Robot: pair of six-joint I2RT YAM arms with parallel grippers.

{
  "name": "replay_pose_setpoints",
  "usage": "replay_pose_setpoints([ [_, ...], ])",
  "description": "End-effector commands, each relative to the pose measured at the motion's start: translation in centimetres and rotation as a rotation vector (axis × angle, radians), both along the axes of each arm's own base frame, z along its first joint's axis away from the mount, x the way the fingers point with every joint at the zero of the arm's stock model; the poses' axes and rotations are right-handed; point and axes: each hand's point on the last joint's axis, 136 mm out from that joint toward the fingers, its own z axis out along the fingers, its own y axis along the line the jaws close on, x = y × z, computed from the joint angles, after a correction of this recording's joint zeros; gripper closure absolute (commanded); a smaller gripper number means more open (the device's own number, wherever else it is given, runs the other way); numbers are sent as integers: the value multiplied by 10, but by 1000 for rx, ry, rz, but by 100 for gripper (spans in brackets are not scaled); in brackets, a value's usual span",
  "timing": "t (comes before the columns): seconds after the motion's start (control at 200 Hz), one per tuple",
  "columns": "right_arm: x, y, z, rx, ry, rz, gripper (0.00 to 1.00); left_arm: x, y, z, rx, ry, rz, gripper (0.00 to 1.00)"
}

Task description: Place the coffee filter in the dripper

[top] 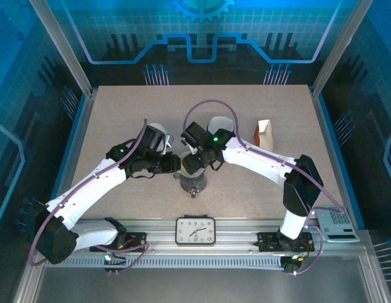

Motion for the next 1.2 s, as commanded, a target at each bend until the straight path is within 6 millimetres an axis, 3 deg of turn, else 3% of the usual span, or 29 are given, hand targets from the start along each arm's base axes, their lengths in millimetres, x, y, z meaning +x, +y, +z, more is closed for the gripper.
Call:
replay_pose_setpoints([
  [0.0, 1, -6, 23, 16, -38, -19, 31, -3, 3, -8, 3, 20, 1, 75],
  [0.39, -3, -10, -22, -64, 45, -20, 31, -3, 3, -10, 4, 24, -1, 74],
  [0.715, -1, -11, -28, -75, 45, -27, 31, -3, 2, -10, 1, 25, 0, 74],
  [0.881, 4, -10, 1, -17, -21, -37, 31, -2, 2, -10, 0, 25, -1, 75],
  [1.196, 6, -22, 87, 148, -224, -45, 30, -1, 1, -9, -5, 23, 1, 74],
])
